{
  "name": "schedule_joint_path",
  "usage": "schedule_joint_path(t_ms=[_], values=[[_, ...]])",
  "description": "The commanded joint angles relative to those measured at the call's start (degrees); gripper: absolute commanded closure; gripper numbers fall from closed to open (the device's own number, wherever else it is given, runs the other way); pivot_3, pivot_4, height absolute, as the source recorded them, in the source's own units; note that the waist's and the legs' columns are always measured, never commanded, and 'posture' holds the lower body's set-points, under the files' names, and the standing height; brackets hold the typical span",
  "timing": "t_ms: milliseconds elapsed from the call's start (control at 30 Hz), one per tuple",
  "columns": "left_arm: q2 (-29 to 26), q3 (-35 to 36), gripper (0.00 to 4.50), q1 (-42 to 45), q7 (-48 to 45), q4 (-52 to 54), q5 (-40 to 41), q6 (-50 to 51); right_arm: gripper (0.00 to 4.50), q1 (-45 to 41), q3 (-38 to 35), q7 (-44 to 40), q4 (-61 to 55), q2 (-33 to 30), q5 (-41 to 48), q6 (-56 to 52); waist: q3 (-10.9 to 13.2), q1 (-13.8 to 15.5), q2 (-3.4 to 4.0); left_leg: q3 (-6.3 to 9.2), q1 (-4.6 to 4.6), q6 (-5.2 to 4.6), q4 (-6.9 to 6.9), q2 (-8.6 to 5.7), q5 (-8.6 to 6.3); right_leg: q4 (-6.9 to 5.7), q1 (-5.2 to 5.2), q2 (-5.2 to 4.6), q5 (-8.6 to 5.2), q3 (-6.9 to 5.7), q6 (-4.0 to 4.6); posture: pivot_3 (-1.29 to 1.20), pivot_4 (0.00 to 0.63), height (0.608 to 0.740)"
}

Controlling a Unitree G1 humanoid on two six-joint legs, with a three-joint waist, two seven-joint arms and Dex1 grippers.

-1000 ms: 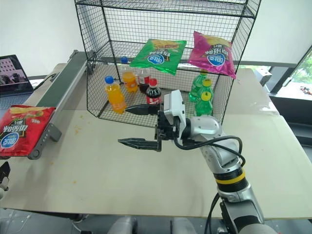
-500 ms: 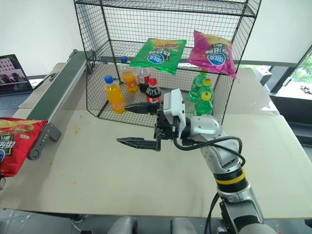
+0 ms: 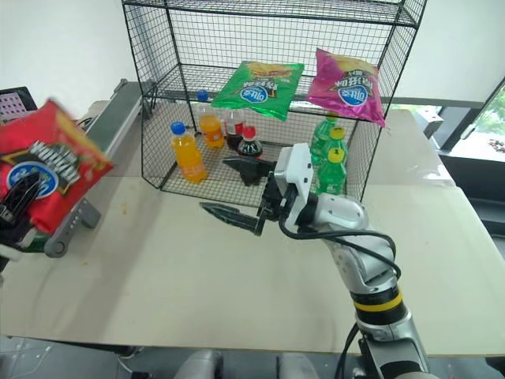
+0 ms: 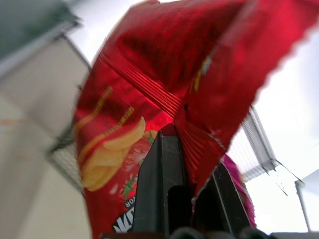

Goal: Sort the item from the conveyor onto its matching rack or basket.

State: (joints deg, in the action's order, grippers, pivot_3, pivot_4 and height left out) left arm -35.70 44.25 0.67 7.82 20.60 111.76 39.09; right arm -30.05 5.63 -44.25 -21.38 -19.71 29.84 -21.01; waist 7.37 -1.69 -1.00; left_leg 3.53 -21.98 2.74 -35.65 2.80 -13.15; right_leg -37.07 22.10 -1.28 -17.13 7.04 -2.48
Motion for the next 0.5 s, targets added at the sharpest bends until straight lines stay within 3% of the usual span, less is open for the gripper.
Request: schedule_joint_path(t_ms=[33, 300, 500], values=[[-0.57, -5.06, 4.45, 9.75, 2.03, 2.51, 1.24, 0.48, 0.0, -0.28, -2.14, 4.7, -4.12, 1.1, -1.8, 2.3, 0.0, 0.06, 0.0, 0.01, 0.01, 0.0, 0.01, 0.01, 0.0, 0.0, 0.01, 0.02, 0.0, 0.0, 0.0, 0.0, 0.15, 0.74], [8.12, -18.32, 4.45, 35.91, 6.95, -8.92, 1.24, 2.57, 0.0, -1.38, -3.38, 14.09, -9.13, 3.38, -6.68, 3.47, 0.0, 0.85, -0.02, 0.04, -0.08, 0.02, -0.07, -0.09, 0.02, 0.01, -0.02, -0.03, 0.03, -0.02, -0.04, 0.0, 0.15, 0.74], [12.32, -22.0, 4.45, 43.12, 5.6, -20.2, 1.24, 4.29, 0.0, -1.28, -4.14, 17.87, -11.85, 2.53, -8.62, 2.52, 0.0, 0.49, 0.0, 0.06, -0.05, 0.01, -0.05, -0.09, 0.04, -0.02, 0.01, -0.01, 0.03, -0.02, -0.04, 0.0, 0.15, 0.74]])
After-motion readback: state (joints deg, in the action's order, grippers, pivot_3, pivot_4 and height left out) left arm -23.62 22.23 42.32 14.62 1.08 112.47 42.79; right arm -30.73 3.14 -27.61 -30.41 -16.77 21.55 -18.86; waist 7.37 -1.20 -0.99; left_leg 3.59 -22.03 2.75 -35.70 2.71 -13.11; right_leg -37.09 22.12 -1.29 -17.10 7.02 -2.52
